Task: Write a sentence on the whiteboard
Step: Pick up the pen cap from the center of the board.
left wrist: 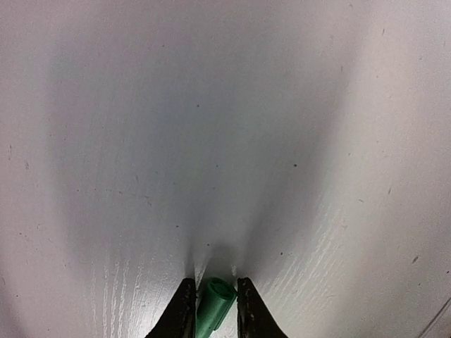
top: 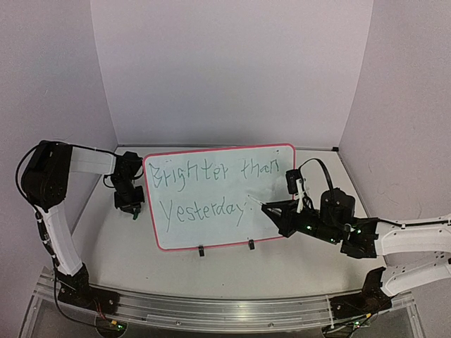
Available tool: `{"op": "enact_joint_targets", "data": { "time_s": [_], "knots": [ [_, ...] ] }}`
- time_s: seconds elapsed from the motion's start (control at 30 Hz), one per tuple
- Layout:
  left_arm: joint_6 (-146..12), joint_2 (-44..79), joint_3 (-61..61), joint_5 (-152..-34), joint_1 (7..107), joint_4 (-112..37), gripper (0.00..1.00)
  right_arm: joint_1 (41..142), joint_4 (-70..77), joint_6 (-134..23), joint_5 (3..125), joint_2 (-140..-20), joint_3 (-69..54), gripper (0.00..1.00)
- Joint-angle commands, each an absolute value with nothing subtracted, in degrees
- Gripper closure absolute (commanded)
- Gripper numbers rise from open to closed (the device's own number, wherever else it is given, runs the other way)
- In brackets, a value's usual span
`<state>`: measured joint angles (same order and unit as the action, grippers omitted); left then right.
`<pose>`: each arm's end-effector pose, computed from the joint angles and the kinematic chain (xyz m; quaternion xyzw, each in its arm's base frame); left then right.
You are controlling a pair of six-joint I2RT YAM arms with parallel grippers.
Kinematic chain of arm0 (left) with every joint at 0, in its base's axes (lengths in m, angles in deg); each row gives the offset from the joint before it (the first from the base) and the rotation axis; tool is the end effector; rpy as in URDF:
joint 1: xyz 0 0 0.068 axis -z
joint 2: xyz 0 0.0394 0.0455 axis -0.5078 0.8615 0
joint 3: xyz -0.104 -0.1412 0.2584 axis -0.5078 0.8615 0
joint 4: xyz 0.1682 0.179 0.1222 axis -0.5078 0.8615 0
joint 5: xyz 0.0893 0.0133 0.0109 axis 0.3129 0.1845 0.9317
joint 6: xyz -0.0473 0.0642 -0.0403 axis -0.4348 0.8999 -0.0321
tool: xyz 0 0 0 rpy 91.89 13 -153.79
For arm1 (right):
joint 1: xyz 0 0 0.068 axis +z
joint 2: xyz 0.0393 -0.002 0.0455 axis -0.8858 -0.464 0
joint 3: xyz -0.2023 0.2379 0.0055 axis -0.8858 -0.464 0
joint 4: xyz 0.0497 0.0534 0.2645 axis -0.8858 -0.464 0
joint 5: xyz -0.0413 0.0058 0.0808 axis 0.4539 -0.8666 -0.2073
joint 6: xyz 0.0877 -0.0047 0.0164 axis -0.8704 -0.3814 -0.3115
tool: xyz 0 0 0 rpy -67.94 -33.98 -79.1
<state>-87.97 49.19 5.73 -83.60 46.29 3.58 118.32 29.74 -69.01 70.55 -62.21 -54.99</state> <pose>0.3594 -0.0996 0.1305 -0.1433 0.9856 -0.0256 0.0860 0.1561 0.2334 0.2611 -0.2378 0.7248 0.4043 0.5047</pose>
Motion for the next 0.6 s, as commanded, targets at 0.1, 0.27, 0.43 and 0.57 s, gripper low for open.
{"op": "enact_joint_targets", "data": {
  "time_s": [0.1,0.27,0.43,0.57],
  "knots": [
    [-85.7,48.4,4.1,-81.9,47.3,6.7,0.80,118.6,31.4,-68.3,71.4,-61.8,-55.3,1.00],
    [-84.9,48.2,4.0,-80.4,48.0,8.5,0.78,118.7,31.4,-68.5,71.4,-62.0,-55.2,1.00],
    [-84.6,47.8,4.7,-81.0,48.1,8.3,0.85,118.7,31.4,-68.6,71.4,-62.2,-55.2,1.00],
    [-84.6,47.8,4.8,-81.0,48.3,8.1,0.93,118.7,31.4,-68.7,71.4,-62.4,-55.1,1.00]
  ]
}}
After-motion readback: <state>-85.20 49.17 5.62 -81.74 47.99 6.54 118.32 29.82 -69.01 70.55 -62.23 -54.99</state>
